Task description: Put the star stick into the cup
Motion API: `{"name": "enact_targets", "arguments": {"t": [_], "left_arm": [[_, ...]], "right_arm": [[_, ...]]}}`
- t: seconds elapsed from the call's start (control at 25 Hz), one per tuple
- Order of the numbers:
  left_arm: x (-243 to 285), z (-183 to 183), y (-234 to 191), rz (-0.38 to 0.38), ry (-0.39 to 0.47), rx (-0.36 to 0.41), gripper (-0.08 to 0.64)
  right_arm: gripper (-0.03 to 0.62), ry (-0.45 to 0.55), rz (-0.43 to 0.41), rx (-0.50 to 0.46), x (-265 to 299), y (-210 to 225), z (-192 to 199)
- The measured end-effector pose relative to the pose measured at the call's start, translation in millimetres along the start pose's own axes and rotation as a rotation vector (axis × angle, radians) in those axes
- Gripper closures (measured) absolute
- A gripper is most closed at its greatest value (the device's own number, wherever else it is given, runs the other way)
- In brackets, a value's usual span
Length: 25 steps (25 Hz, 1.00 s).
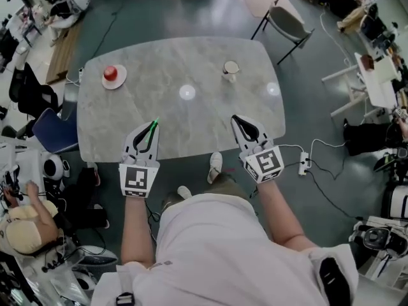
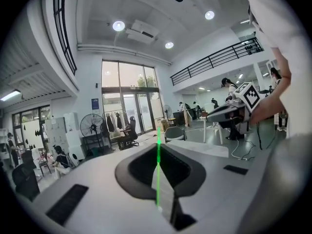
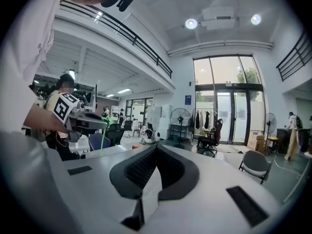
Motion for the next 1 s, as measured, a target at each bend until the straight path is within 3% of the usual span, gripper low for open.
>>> {"name": "enact_targets", "arguments": {"t": [0.56,0.76,1.0], "left_arm": [[122,-46,-1,-0.107,-0.090,0.057,0.545],[155,-53,5,-0.086,-0.111,0.075,0.545],[196,-53,1,-0.022,-0.090,0.068,0.545]], "right_arm": [[0.583,0.014,-0.146,0.000,56,140,-17],[0.583,0.008,-0.137,0.019,59,173,-13],[0.583,-0.010,-0.069,0.055,60,193,-7]]}}
Point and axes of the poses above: the fingertips, and each gripper's own axes: x forward along the fingers, y to its right, z out of its underside, the point moved 3 cm from there along -x, backward along the fingers, and after that the axes turned 7 degrees about x, right-handed, at the moved point
